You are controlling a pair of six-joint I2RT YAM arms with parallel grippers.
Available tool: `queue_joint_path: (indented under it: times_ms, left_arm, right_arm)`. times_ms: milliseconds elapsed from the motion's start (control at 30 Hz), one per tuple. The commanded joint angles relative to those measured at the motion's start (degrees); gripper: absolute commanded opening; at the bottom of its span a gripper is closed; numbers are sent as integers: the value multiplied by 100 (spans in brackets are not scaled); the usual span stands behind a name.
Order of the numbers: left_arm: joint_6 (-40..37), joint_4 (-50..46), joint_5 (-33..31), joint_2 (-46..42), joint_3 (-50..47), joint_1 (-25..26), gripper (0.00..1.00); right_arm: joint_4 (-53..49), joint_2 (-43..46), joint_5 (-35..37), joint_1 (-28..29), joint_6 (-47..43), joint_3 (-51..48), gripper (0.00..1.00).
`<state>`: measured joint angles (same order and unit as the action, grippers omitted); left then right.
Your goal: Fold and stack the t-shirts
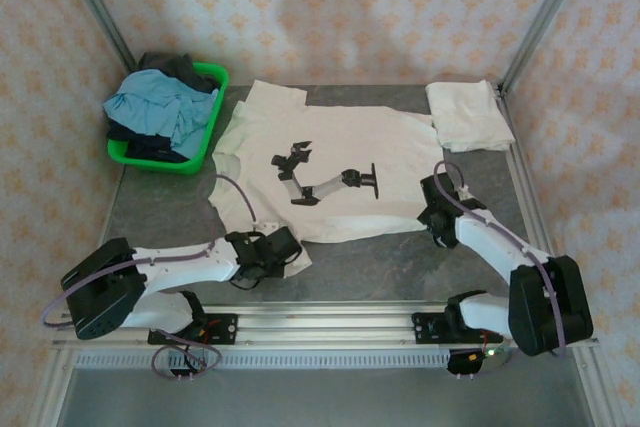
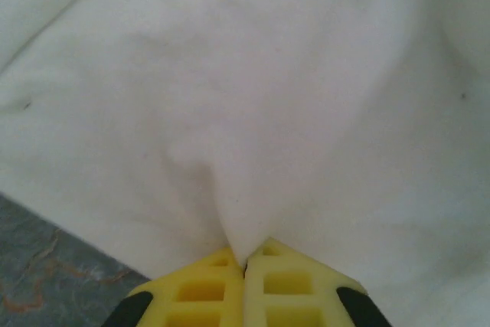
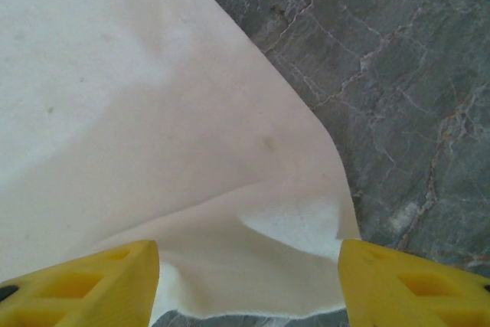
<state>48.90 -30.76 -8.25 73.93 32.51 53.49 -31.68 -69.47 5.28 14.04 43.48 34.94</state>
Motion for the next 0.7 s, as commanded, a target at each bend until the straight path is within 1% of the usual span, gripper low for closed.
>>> queue_joint_path:
  times_ms: [0,33,133,167,300,333,400,467,500,567,667]
  left_arm:
    - [103,-855,-495,-378,1,-137,0]
    - [73,-1003,-533,-523,53,-224,0]
    - [-53,-1507,-678,-885,251,-538,0]
    - [-96,-1620,-755,-1005,304,-639,5]
    - [-403,-1670,-739,-1170,454,-1009,35]
    - [-426,-1778,-799,-1175,545,-1008,36]
    - [-406,-1871,-706,-1283,589,-1003,41]
    - [-340,-1851,-511,-1487,501,-889,43]
    - [-204,-1850,-481,-1581,430,-721,43]
    - [185,-1855,-457,-1623,287,-314,45]
    - [959,-2155,-607,-1522,80,120,47]
  right_arm:
    - [-550,136,-211,6,-98,171,74]
    - [-746,136,-232,90,-112,283,75]
    - [-1250,134,46,546,-35,555,78]
    - [-1358,135,106,675,6,596,79]
    - [-1411,-25,276,827,162,455,80]
    - [-1415,-96,289,828,183,399,80]
    - [-1444,-204,328,852,254,302,81]
    - [-1486,-254,373,866,337,219,83]
    - [-1495,-260,369,869,363,171,84]
    - [-1490,-264,353,866,396,103,85]
    - [-1530,-257,313,874,434,58,86]
